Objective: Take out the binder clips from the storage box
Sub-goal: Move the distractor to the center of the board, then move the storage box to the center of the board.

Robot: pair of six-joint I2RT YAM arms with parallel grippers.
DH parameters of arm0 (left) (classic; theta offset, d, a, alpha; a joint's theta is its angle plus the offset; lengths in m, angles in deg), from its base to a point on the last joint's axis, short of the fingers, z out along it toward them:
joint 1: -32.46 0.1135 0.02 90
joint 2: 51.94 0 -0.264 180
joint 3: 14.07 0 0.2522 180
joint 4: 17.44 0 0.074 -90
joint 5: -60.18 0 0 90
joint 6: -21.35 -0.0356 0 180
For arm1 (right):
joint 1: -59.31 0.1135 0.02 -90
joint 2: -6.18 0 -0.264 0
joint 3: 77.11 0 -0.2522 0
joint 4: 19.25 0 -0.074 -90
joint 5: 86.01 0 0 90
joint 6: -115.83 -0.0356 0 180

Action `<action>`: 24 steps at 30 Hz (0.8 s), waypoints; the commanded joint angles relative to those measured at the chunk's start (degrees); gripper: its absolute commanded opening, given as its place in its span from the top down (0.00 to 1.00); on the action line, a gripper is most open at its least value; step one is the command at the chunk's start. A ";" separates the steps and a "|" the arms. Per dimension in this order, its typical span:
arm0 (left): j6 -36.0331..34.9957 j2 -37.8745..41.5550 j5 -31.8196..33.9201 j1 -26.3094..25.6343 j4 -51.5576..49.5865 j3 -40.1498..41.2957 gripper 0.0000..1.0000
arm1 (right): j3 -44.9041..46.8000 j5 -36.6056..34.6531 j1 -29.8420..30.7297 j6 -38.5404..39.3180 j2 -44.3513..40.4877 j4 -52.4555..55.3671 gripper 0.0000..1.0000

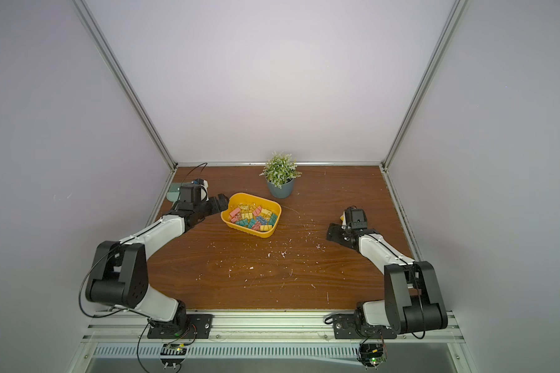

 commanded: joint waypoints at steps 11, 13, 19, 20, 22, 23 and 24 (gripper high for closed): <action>-0.75 -20.34 -17.61 0.86 -3.49 -17.21 0.00 | -12.29 13.27 17.65 -16.56 17.05 -24.33 0.22; -0.22 -19.85 -20.81 0.86 -1.48 -15.17 0.00 | -14.02 14.94 18.41 -16.45 19.08 -24.90 0.22; 3.85 -13.83 -27.83 0.13 9.14 -3.84 0.00 | -18.25 17.98 19.64 -13.30 24.28 -22.15 0.22; 4.52 -12.78 -28.99 -0.29 11.30 -1.90 0.00 | -18.30 17.37 19.64 -12.78 24.31 -21.55 0.22; 4.93 -10.88 -29.37 -1.08 11.75 0.19 0.00 | -18.11 15.90 19.54 -11.46 24.00 -20.33 0.22; 5.12 -10.00 -29.44 -1.64 12.37 1.30 0.00 | -18.10 15.29 19.54 -10.65 23.77 -19.58 0.21; 5.14 -9.00 -29.67 -2.46 12.89 2.47 0.00 | -18.13 14.90 19.45 -9.60 23.55 -18.69 0.21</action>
